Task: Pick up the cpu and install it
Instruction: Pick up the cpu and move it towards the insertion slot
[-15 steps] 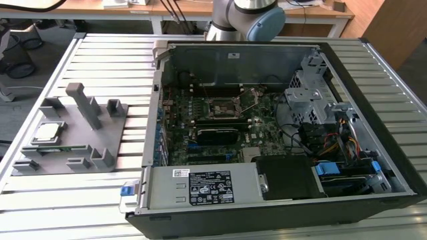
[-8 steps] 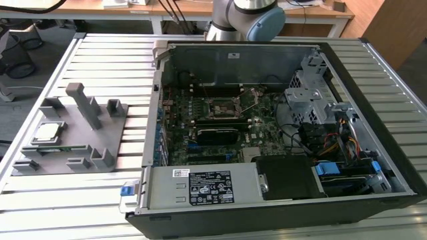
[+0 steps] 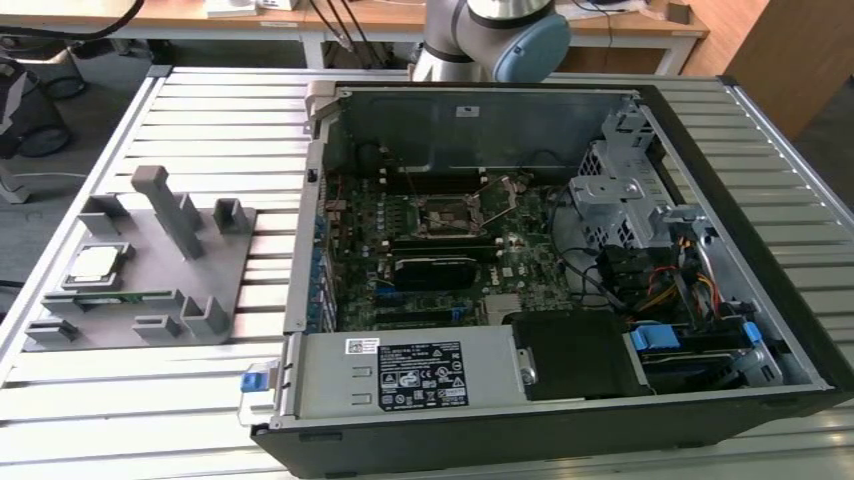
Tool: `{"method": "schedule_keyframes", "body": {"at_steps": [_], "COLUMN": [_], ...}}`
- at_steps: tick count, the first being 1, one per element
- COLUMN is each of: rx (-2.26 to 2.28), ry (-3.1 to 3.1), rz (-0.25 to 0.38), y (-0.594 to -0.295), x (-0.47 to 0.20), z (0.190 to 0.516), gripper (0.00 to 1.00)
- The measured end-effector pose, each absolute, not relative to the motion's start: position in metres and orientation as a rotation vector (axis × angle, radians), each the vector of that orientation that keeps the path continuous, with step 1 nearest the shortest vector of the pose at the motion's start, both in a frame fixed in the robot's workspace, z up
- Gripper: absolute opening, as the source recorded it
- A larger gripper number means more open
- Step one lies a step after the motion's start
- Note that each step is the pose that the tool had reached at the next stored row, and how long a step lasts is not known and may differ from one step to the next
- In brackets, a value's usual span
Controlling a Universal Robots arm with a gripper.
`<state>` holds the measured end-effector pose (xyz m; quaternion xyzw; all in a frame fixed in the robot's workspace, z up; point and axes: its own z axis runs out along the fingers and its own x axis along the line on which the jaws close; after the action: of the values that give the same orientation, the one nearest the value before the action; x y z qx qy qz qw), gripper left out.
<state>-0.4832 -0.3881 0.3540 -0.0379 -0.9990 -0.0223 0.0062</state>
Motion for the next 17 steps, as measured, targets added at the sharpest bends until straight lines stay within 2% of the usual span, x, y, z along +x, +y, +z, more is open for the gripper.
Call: {"method": "schedule_keyframes", "body": {"at_steps": [17], "rx": [-0.042], "ry": [-3.124], "rz": [-0.069], "y": [-0.3941], "x": [-0.4844], "z": [0.3437], "gripper": [0.11]}}
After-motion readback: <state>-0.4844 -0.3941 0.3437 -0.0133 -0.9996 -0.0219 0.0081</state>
